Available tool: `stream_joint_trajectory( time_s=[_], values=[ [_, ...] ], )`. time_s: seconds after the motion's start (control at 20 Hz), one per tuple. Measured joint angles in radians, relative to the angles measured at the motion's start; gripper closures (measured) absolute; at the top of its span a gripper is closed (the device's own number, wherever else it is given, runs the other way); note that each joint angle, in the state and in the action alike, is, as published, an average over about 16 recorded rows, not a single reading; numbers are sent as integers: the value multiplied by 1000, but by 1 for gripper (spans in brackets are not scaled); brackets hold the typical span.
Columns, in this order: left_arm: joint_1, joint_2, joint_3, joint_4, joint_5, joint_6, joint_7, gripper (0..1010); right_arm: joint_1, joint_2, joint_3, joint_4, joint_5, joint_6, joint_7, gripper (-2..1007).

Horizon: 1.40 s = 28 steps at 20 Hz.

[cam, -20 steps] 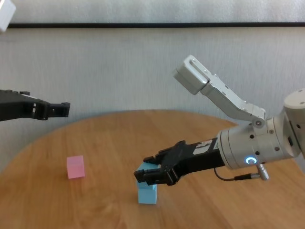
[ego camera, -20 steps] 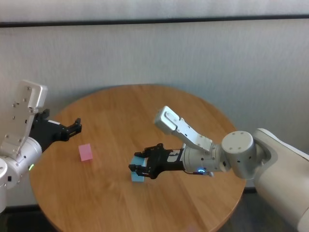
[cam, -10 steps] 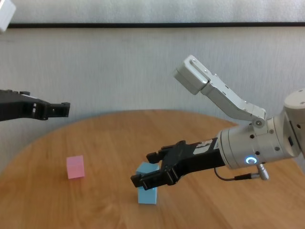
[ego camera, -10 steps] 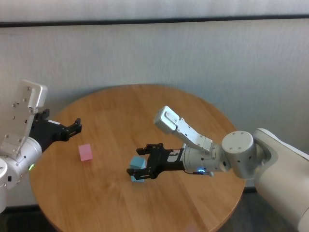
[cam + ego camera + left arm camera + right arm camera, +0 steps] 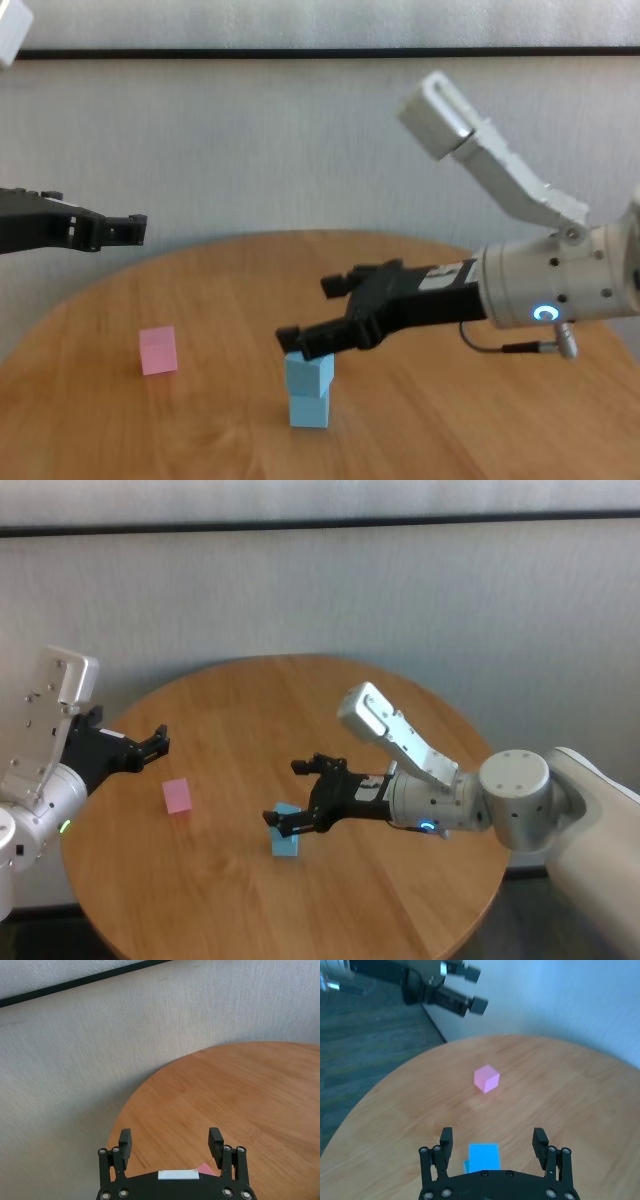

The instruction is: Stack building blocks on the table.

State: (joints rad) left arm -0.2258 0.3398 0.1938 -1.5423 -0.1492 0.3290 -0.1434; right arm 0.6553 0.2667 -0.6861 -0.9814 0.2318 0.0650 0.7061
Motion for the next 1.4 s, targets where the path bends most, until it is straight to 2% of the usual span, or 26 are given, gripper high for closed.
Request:
stream_joint_trajectory(
  time_s=[0.2,0.4,0.65,0.8,0.95,1.05,1.25,1.4],
  values=[
    [0,0,0,0,0,0,0,7,-42,21,38,-48,0,-30,-83,5],
    [0,0,0,0,0,0,0,7,-84,35,84,-78,-12,-64,-193,0],
    [0,0,0,0,0,0,0,7,-132,41,145,-96,-36,-100,-332,0],
    [0,0,0,0,0,0,0,7,-151,40,174,-98,-48,-111,-389,0],
    [0,0,0,0,0,1,0,7,-161,38,193,-97,-54,-116,-424,0],
    [0,-1,0,-2,1,4,1,7,-164,37,201,-96,-56,-117,-435,0],
    [3,-11,0,-14,4,24,10,7,-165,35,204,-94,-57,-117,-439,0],
    [10,-26,-2,-30,6,53,23,7,-163,35,202,-94,-56,-115,-437,0]
  ],
)
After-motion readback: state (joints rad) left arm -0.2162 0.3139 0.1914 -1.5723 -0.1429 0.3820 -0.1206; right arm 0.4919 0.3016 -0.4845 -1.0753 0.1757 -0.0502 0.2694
